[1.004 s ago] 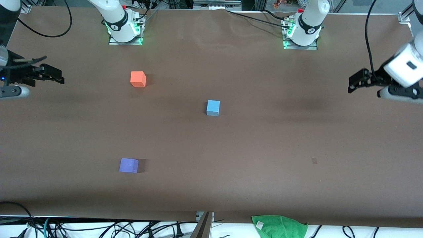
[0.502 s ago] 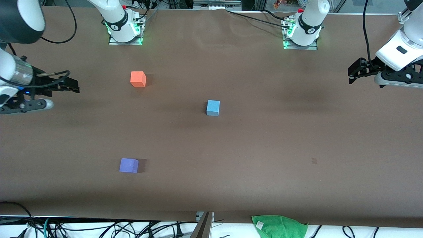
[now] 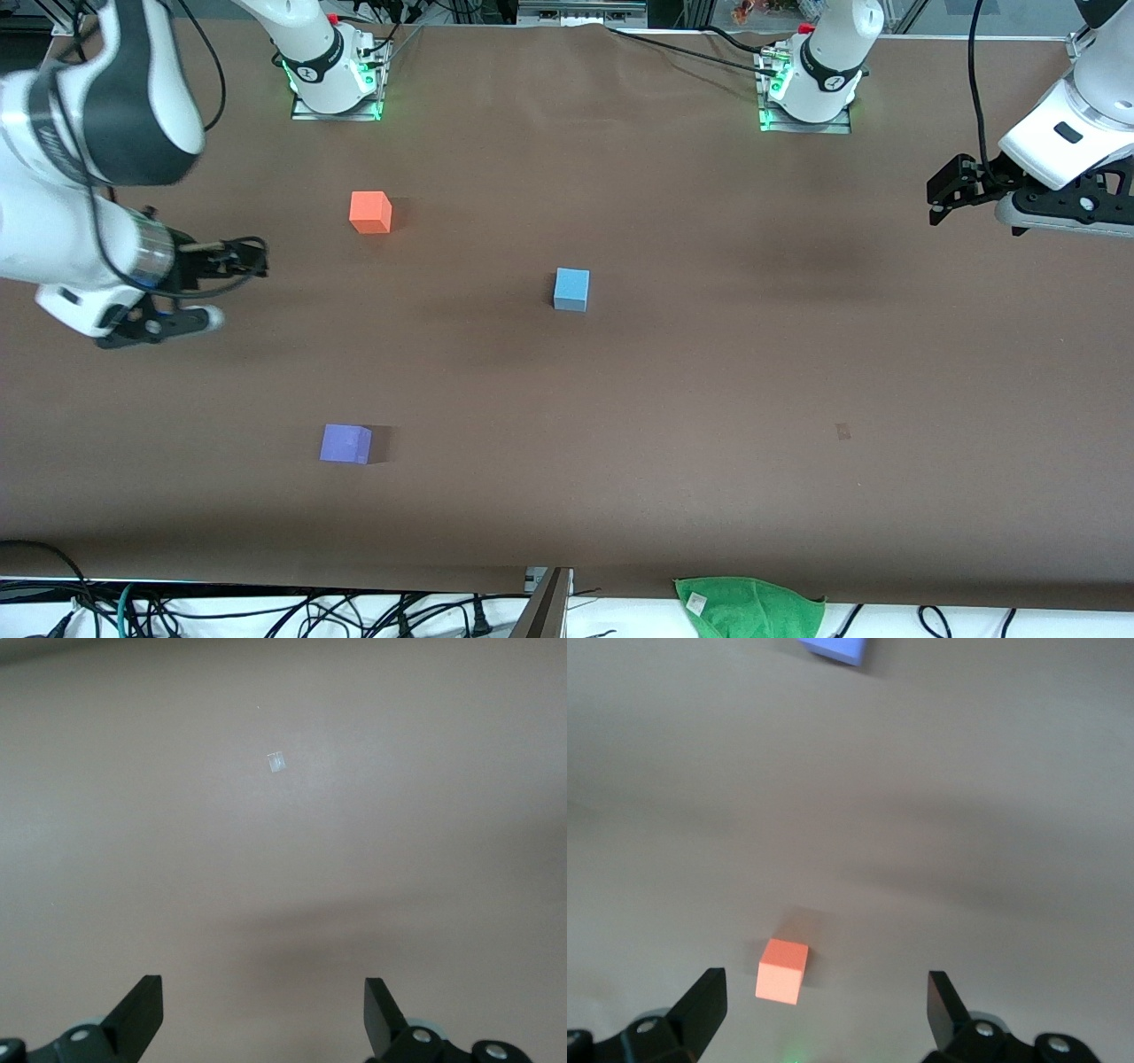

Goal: Place blue block between orange and purple blocks
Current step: 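Reach the right gripper across to the blue cube, then lower the right gripper and close it on the blue cube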

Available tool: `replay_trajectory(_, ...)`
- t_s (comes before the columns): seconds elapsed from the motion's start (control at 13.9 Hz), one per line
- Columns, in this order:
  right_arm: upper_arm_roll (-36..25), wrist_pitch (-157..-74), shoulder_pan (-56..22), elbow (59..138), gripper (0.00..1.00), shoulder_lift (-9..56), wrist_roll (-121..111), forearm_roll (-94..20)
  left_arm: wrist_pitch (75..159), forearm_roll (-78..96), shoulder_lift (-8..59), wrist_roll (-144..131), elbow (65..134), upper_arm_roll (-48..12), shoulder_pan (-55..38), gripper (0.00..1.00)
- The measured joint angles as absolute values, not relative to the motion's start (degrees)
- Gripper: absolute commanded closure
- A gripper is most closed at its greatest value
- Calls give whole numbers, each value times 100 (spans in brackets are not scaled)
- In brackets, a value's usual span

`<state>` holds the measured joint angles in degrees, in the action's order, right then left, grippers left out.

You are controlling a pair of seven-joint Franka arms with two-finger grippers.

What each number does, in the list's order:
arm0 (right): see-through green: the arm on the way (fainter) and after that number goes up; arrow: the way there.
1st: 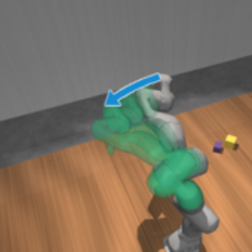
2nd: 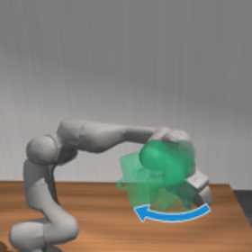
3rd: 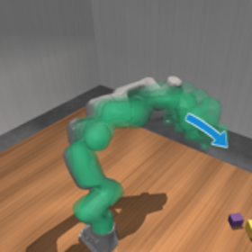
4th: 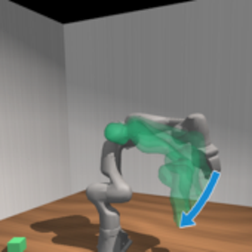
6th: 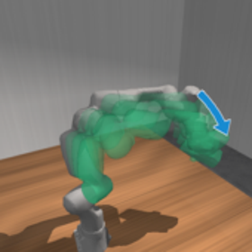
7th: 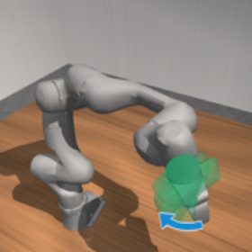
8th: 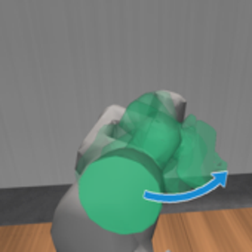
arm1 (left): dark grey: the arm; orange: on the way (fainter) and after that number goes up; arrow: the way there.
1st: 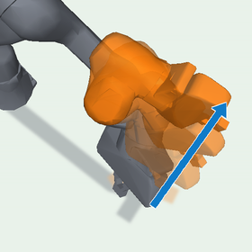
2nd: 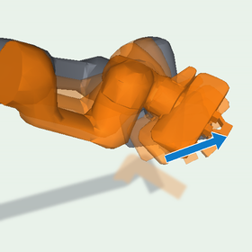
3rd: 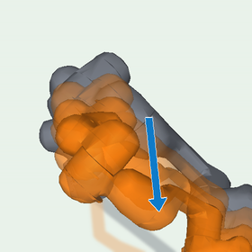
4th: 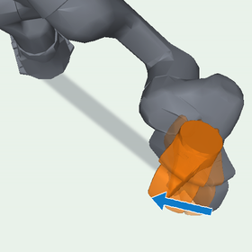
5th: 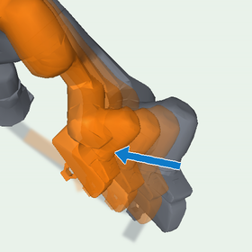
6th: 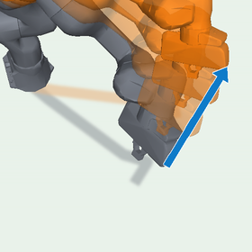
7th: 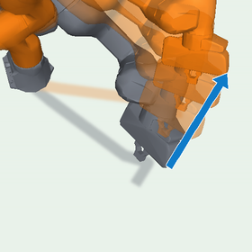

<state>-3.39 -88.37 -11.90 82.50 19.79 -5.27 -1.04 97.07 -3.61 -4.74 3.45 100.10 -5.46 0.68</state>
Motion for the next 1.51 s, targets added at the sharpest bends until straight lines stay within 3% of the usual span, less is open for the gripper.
replay_trajectory(0.86, -295, -10602, -3530, 8253, 0, 2974, 2778, -470, 9722, -361, -474, 345, 10010, -623, 42, 0)
replay_trajectory(1.51, -295, -11910, -4777, 8261, 0, 3860, 5406, -475, 9775, -361, -445, 345, 9911, -621, 42, 0)
